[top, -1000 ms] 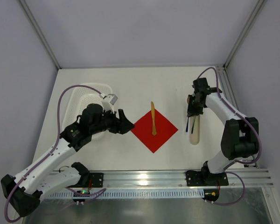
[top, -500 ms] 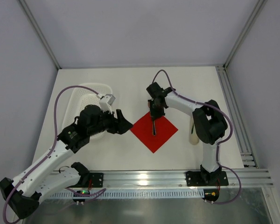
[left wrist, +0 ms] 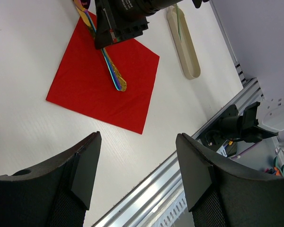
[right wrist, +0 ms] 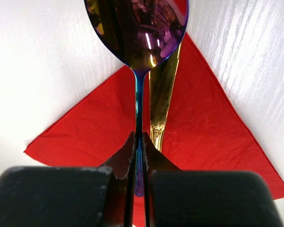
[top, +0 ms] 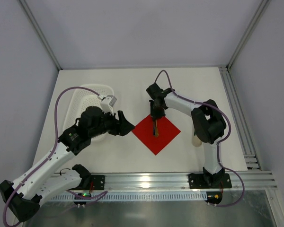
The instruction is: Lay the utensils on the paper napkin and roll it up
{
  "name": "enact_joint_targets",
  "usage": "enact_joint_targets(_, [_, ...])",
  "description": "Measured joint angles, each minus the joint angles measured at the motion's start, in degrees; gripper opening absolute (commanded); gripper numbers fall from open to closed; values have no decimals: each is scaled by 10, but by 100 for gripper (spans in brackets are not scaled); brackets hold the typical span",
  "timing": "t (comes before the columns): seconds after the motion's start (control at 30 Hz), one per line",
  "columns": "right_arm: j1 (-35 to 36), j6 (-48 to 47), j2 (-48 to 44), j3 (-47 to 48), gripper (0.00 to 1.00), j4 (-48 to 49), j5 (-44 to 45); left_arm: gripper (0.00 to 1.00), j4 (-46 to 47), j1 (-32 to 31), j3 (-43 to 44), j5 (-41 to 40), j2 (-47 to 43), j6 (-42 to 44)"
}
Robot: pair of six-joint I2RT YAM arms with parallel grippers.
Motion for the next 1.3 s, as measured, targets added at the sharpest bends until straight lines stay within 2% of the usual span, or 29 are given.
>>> enact_joint_targets(0.27, [0,13,21,2,4,-1,6,69,0,0,0,-1,0,0])
enact_joint_targets(0.8, [2,35,22,3,15,-2,13,72,0,0,0,-1,0,0])
enact_joint_targets(1.1, [2,39,21,21,15,-25,13,72,-4,0,0,-2,0,0])
enact_joint_targets(1.3, [-12,30,-24,28,15,-52,18,72,-4,0,0,-2,0,1])
